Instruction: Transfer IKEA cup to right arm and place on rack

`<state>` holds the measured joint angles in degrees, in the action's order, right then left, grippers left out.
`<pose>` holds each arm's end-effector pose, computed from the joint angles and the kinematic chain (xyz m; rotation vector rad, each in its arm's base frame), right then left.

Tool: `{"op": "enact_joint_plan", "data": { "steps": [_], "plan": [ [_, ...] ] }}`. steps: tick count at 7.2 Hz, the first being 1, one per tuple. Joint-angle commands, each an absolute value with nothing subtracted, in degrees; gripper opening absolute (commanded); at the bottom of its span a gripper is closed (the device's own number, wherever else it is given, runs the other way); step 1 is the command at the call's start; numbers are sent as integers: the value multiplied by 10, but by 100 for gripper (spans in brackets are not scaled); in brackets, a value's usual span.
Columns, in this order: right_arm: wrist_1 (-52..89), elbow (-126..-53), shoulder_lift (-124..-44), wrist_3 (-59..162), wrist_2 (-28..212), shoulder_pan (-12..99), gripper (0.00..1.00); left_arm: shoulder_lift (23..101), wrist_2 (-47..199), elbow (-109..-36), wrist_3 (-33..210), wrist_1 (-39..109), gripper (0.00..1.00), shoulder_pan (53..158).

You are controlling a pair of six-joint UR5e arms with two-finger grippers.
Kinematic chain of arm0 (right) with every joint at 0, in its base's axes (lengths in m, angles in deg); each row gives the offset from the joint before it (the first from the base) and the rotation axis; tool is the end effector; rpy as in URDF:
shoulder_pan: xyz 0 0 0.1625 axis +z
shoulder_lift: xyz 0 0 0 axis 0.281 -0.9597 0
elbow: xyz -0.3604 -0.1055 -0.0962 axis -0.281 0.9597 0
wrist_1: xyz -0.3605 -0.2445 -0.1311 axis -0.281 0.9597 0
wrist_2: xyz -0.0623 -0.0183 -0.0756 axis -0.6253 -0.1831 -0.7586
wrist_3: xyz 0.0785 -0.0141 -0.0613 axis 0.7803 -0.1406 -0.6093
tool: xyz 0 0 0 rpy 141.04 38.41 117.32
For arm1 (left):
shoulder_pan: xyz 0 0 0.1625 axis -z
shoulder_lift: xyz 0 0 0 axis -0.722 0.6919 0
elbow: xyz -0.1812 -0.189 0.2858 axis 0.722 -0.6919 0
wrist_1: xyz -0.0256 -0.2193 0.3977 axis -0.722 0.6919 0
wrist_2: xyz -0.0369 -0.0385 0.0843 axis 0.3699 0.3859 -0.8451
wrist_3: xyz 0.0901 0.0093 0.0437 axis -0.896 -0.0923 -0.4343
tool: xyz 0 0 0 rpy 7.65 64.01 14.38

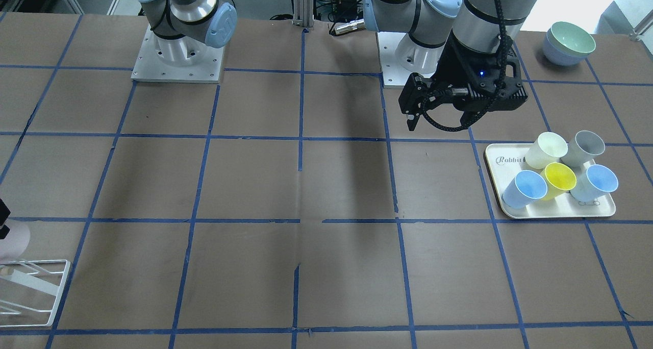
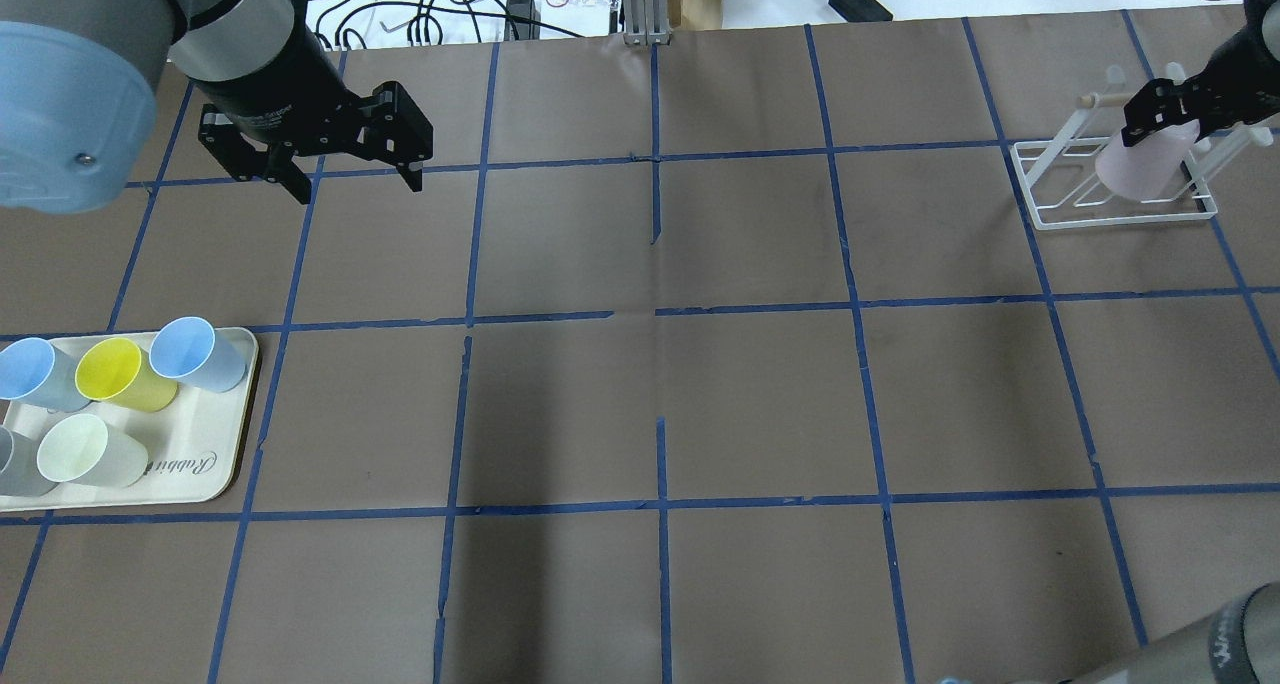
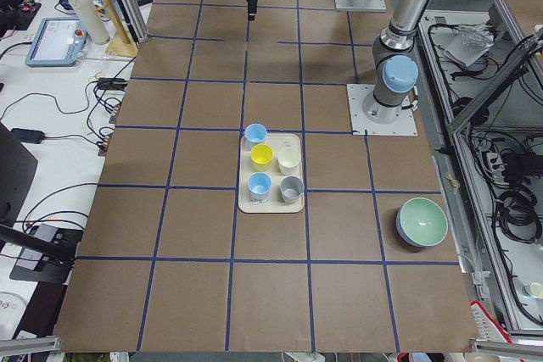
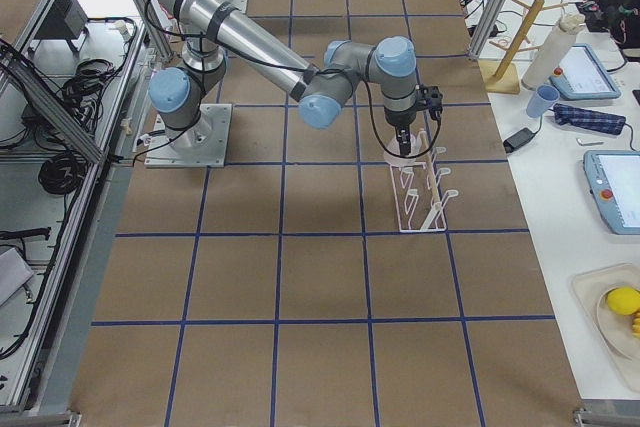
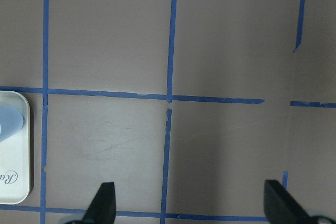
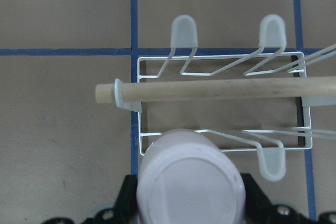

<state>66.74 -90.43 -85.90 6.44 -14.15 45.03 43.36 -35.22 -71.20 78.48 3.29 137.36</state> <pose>-0.1822 -0.6357 0.2915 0.0086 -3.1108 0.3939 -0.1448 -0.5453 0.4524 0.1052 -3.1255 0.1210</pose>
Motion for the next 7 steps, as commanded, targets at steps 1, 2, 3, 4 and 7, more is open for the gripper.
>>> {"op": "enact_joint_plan", "data": {
  "steps": [1, 2, 3, 4, 7],
  "plan": [
    [668, -904, -847, 64, -142, 450, 9, 433, -352, -712, 785, 33, 100, 1374],
    [671, -904, -842, 64, -142, 450, 11, 433, -352, -712, 785, 33, 100, 1374],
    [697, -904, -833, 64, -143, 450, 17, 432, -352, -713, 785, 33, 100, 1374],
    [703, -904, -825, 64, -148, 450, 20, 432, -352, -713, 785, 32, 100, 1374],
    [699, -905, -821, 74, -145, 450, 74, 432, -351, -714, 785, 30, 100, 1374]
  ]
}}
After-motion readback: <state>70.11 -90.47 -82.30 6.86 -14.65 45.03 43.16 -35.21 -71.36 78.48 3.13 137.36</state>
